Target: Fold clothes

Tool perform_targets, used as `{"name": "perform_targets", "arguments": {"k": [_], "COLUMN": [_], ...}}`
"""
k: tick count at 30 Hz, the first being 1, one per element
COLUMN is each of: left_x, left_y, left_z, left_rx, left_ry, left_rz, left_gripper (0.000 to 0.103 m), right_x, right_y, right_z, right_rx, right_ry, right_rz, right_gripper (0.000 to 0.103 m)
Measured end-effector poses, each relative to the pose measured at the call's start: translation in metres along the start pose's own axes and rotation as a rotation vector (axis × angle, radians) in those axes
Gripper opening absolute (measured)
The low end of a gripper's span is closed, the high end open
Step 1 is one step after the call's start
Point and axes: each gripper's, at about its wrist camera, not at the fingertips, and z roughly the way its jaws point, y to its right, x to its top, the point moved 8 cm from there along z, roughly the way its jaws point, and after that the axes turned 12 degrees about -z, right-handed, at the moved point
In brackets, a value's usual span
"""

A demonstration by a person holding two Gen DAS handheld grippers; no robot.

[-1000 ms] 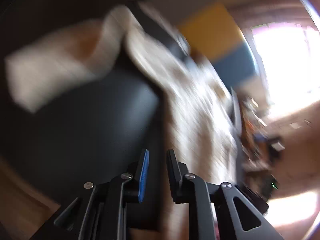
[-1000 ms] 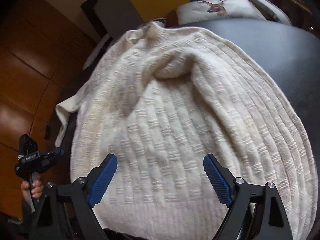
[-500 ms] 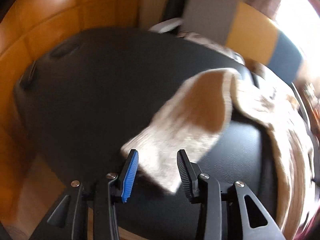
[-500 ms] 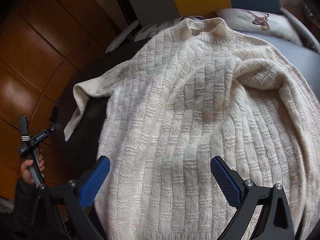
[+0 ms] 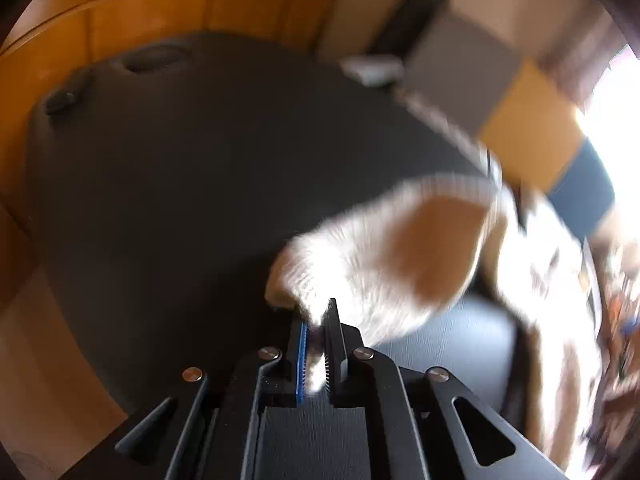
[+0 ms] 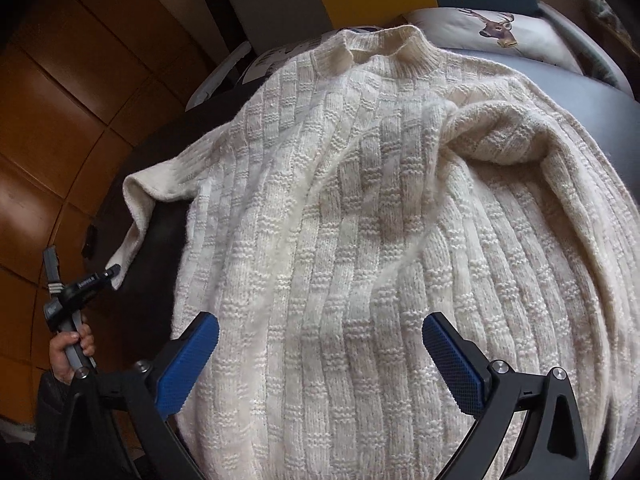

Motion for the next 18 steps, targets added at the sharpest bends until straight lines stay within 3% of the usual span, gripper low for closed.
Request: {"name": "perform_targets", "arguments": {"k": [3, 6, 10, 14, 18], "left_x": [0.064, 0.118, 0.142, 0.122, 0.114], "left_y": [0.002, 0.008, 0.0, -0.042, -0.064], "left_z": [-0.031, -0.037, 0.011, 0.06, 0.066], "left_rx": [-0.017, 0.065, 0.254, 0.425, 0.476], "left_ry": [0.134, 0.228, 0.182, 0.061, 0.033], "left_rz": [-0.042, -0.009, 0.085, 0.065, -0.027], "left_gripper": [0.005, 0.005, 0.005, 0.006, 0.016], "right_x": [0.006, 0.011, 0.007, -0.002, -0.003], "right_y": [0.0, 0.002, 0.006, 0.007, 0.011], "right_z": [-0.004, -0.002, 0.016, 0.033, 0.036], "right_rx": [-0.014, -0.013, -0.01, -0.02, -0.006], "right_ry": [0.01, 0.015, -0.019, -0.058, -0.063], "right_rz": [-0.017, -0.017, 0.009, 0.006, -0.004], "right_gripper": [0.103, 0.103, 0.103, 0.103, 0.103]}}
